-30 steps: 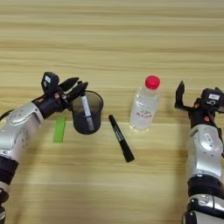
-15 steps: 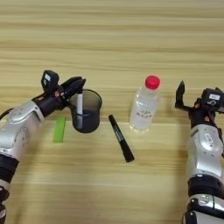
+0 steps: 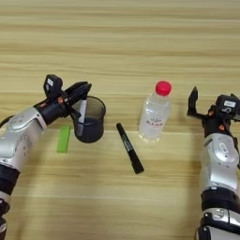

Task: Move the objects on the table

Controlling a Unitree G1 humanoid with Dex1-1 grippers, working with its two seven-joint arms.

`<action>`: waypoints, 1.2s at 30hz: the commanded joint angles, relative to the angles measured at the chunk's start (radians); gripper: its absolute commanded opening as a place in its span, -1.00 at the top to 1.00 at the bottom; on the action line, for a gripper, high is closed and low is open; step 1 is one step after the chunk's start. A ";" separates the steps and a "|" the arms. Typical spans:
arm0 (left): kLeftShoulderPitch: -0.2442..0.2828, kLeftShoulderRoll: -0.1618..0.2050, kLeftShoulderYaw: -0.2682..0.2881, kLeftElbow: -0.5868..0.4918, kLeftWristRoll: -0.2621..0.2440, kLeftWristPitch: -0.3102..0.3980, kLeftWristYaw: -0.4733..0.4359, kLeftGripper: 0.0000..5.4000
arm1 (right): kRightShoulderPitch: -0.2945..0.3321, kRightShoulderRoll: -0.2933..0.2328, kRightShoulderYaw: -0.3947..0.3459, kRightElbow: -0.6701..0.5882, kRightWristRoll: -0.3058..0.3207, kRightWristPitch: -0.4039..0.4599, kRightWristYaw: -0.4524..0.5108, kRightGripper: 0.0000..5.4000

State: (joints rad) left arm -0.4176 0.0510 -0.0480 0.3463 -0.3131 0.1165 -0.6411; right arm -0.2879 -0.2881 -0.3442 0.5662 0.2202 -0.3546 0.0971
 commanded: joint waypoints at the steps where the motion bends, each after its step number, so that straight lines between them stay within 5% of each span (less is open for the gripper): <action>1: 0.002 0.005 0.005 -0.013 -0.008 0.020 -0.007 0.78 | -0.005 0.009 0.000 0.006 0.004 0.017 -0.001 -1.00; 16: 0.009 -0.008 0.030 -0.063 -0.064 0.030 -0.017 0.78 | -0.008 0.013 0.000 0.010 0.001 0.014 -0.003 -1.00; 31: 0.019 -0.026 0.114 -0.234 -0.212 0.085 0.007 0.78 | -0.017 0.012 0.003 0.030 -0.002 0.009 0.000 -1.00; 36: 0.030 -0.022 0.153 -0.350 -0.315 0.154 0.023 0.78 | -0.021 0.010 0.003 0.044 -0.002 0.005 0.003 -1.00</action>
State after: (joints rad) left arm -0.3958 0.0223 0.0855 0.0417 -0.5814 0.2298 -0.6308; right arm -0.2928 -0.2773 -0.3429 0.5994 0.2192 -0.3553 0.0972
